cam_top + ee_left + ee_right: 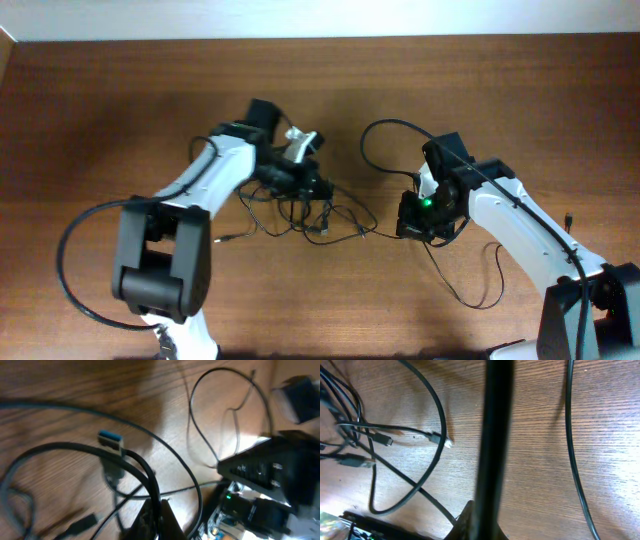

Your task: Untangle cables

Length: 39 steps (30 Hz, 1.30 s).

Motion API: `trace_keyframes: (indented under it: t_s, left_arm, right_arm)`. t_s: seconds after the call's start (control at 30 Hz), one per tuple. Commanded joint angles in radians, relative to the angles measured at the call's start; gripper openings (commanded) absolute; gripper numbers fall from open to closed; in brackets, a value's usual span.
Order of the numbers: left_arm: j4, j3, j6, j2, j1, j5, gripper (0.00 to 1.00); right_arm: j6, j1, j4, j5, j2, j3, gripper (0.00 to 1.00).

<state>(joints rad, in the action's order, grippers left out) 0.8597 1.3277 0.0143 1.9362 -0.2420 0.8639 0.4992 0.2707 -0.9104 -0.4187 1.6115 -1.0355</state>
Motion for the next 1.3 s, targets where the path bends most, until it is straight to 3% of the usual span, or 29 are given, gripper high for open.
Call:
trace_keyframes:
  t_s: [0.0, 0.2, 0.27, 0.4, 0.57, 0.63, 0.7, 0.73, 0.77, 0.8, 0.9, 1.03, 1.07, 1.17, 1.27]
  left_arm:
    - [0.112, 0.016, -0.358, -0.027, 0.142, 0.204, 0.00]
    - [0.261, 0.016, -0.691, -0.027, 0.238, 0.347, 0.00]
    - [0.241, 0.016, -0.697, -0.027, 0.238, 0.320, 0.00]
    - [0.223, 0.016, -0.696, -0.027, 0.238, 0.299, 0.00]
    - [0.215, 0.016, -0.686, -0.027, 0.238, 0.275, 0.00]
    - [0.180, 0.016, -0.610, -0.027, 0.238, 0.222, 0.00]
    - [0.150, 0.016, -0.529, -0.027, 0.238, 0.160, 0.25]
    - [0.137, 0.016, -0.486, -0.027, 0.238, 0.124, 0.43]
    - [0.124, 0.015, -0.440, -0.027, 0.238, 0.087, 0.73]
    - [0.100, 0.014, -0.354, -0.027, 0.236, 0.018, 0.88]
    - [0.075, 0.014, -0.274, -0.027, 0.216, -0.058, 0.93]
    - [0.051, 0.014, -0.256, -0.027, 0.156, -0.072, 0.95]
    - [0.031, 0.014, -0.178, -0.027, 0.130, -0.153, 0.96]
    - [0.004, 0.014, -0.124, -0.027, 0.068, -0.208, 1.00]
    - [-0.043, 0.014, 0.025, -0.027, -0.018, -0.353, 0.91]
  right_arm:
    - [-0.040, -0.004, -0.011, 0.064, 0.000, 0.007, 0.04]
    - [-0.024, -0.004, -0.073, 0.398, 0.000, 0.007, 0.04]
    - [-0.026, -0.004, -0.094, 0.366, 0.000, 0.007, 0.04]
    - [-0.362, -0.004, -0.092, -0.061, 0.000, 0.007, 0.04]
    - [-0.361, -0.004, -0.089, -0.063, 0.000, 0.007, 0.04]
    - [-0.361, -0.004, -0.085, -0.063, 0.000, 0.007, 0.04]
    - [-0.361, -0.004, -0.085, -0.063, 0.000, 0.007, 0.04]
    - [-0.361, -0.004, -0.085, -0.063, 0.000, 0.007, 0.04]
    - [-0.360, -0.004, -0.085, -0.063, 0.000, 0.007, 0.04]
    - [-0.360, -0.004, -0.085, -0.063, 0.000, 0.007, 0.04]
    - [-0.359, -0.004, -0.091, -0.063, 0.000, 0.007, 0.04]
    - [-0.080, -0.010, -0.157, 0.283, 0.000, 0.007, 0.04]
    - [-0.022, -0.030, -0.180, 0.342, 0.000, 0.006, 0.04]
    - [-0.012, -0.070, -0.290, 0.330, -0.006, -0.063, 0.04]
    - [-0.058, -0.068, -0.424, 0.325, -0.059, -0.241, 0.04]
